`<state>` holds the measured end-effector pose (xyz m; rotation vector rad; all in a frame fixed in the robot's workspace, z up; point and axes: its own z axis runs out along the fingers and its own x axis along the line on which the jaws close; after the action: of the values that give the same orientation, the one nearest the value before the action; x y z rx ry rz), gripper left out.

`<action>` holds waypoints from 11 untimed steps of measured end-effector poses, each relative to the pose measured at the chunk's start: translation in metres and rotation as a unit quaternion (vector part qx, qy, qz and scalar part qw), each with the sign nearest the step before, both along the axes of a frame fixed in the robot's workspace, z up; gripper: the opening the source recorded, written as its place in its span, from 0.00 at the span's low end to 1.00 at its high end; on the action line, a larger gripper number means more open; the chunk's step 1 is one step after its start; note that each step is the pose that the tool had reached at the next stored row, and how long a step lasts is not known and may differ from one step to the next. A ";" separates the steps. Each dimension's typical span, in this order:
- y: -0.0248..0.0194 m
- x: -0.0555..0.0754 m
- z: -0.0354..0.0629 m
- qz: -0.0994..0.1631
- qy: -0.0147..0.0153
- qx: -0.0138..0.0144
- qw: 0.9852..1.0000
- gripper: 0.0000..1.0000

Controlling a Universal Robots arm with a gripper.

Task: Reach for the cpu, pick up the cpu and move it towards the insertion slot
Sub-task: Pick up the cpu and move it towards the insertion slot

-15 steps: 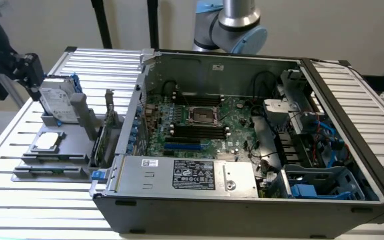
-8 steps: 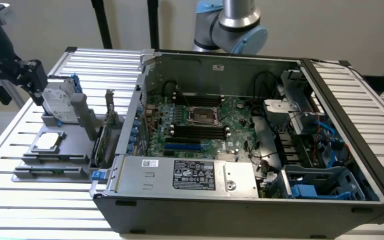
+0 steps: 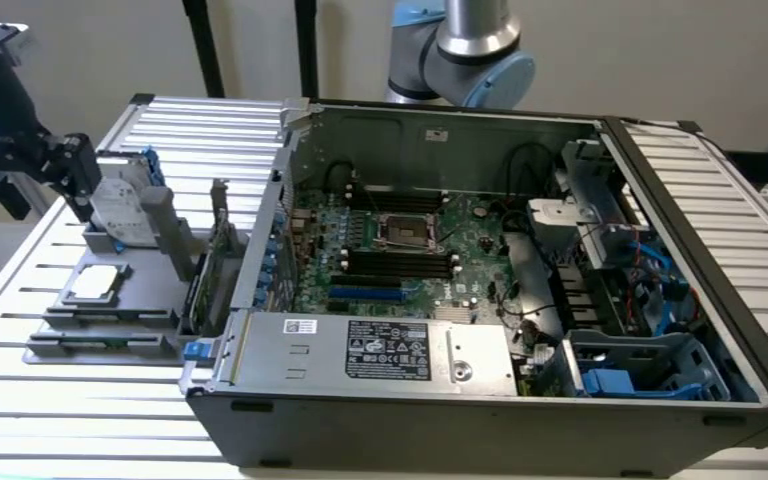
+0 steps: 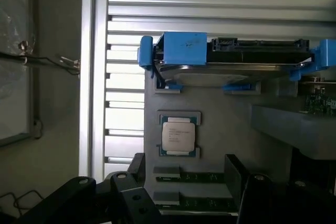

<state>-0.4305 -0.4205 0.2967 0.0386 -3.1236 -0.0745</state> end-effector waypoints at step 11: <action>0.0000 0.000 -0.0200 0.000 0.000 0.000 1.000 0.71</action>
<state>-0.4305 -0.4205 0.2767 0.0387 -3.1235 -0.0743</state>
